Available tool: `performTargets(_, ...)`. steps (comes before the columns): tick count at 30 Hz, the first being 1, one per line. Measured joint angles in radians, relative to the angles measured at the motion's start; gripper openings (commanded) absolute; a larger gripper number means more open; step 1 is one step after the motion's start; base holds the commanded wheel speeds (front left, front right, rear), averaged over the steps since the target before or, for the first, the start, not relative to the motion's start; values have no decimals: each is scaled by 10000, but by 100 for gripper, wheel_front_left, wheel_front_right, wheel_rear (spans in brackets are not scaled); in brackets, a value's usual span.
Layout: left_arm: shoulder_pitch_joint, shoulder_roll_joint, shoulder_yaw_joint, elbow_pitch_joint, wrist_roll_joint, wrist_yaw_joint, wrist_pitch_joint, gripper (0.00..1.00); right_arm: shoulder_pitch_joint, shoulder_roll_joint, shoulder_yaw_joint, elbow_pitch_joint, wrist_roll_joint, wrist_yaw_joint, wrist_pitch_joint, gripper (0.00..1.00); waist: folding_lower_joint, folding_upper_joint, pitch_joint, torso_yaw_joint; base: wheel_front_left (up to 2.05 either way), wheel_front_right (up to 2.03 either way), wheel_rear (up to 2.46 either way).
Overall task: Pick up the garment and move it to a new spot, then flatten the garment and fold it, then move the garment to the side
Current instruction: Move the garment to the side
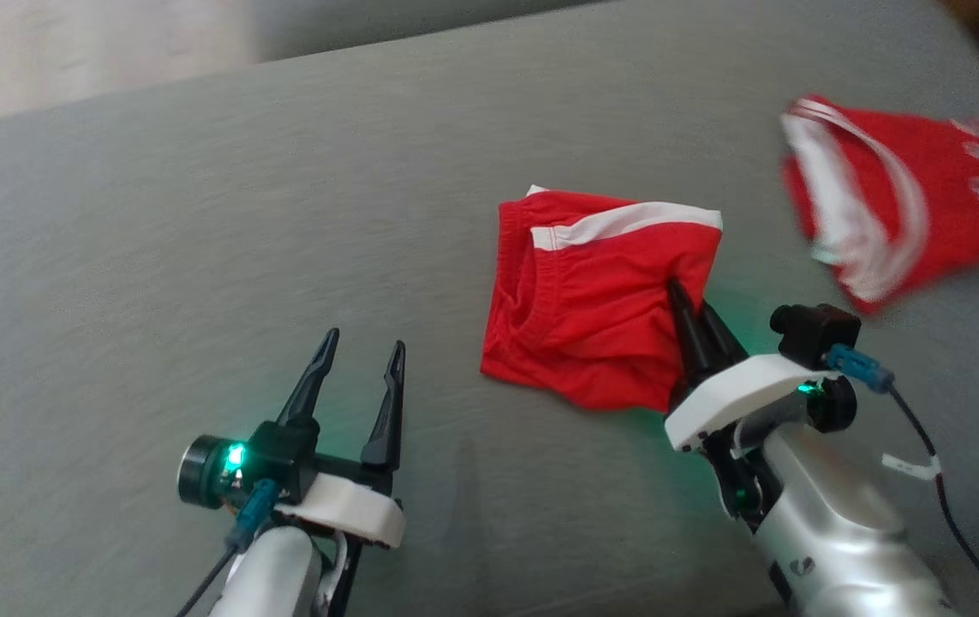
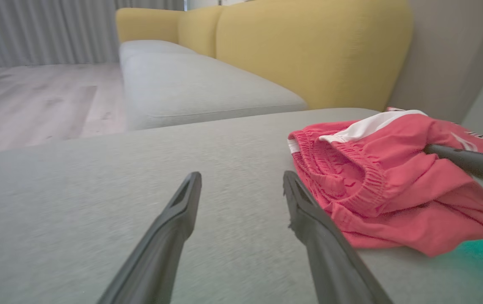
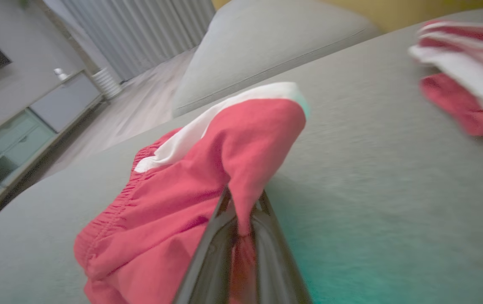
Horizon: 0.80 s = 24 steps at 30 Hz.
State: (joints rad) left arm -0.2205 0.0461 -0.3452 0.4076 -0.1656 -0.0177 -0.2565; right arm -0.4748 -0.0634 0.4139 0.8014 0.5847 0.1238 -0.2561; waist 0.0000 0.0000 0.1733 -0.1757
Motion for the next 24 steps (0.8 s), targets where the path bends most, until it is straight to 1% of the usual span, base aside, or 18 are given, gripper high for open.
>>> performTargets(3, 9, 2, -2, 102, 8, -100, 0, 100, 195, 2, -4, -81, -128, 0, 2, 0, 0, 0, 65, -939, 0, 0, 0)
performTargets(6, 4, 0, -73, 161, 90, -180, 0, 100, 323, 0, -35, -113, -360, 0, 4, 0, 0, 0, 169, -1704, 0, 0, 0)
performTargets(8, 2, 0, -86, 203, 102, -188, 0, 100, 285, 0, -35, -109, -679, 0, 4, 0, 0, 0, 278, -2069, 0, 0, 0)
performTargets(10, -3, 0, -98, 219, 102, -197, 0, 100, 94, 2, -90, 15, -1016, 0, 4, 0, -1, 0, 456, -2274, 0, 0, 0)
performTargets(12, -3, 0, -117, 288, 104, -238, 0, 100, -361, -15, -222, 224, -1407, 0, 10, 0, 2, 0, 658, -2329, 0, 0, 0)
performTargets(14, -4, 4, -134, 391, 138, -270, 0, 100, -1011, -176, -330, 372, -1710, 0, 10, 0, 2, 0, 786, -2251, 0, 0, 0)
performTargets(17, -4, 6, -119, 410, 169, -316, 0, 100, -2136, -694, -422, 587, -2121, 0, 222, 0, 1, 0, 888, -1964, 0, 0, 0)
performTargets(20, -2, 6, -77, 433, 255, -357, 0, 100, -3063, -1258, -499, 1001, -2495, 2, 757, 0, 2, 0, 981, -1647, 0, 0, 0)
performTargets(23, -2, 8, -69, 435, 272, -366, 0, 100, -3629, -2002, -516, 1522, -3041, 2, 1317, 0, 1, 0, 1055, -1316, 0, 0, 0)
performTargets(24, -2, 8, -69, 435, 272, -366, 0, 100, -3629, -2002, -516, 1522, -3041, 2, 1317, 0, 1, 0, 1055, -1316, 0, 0, 0)
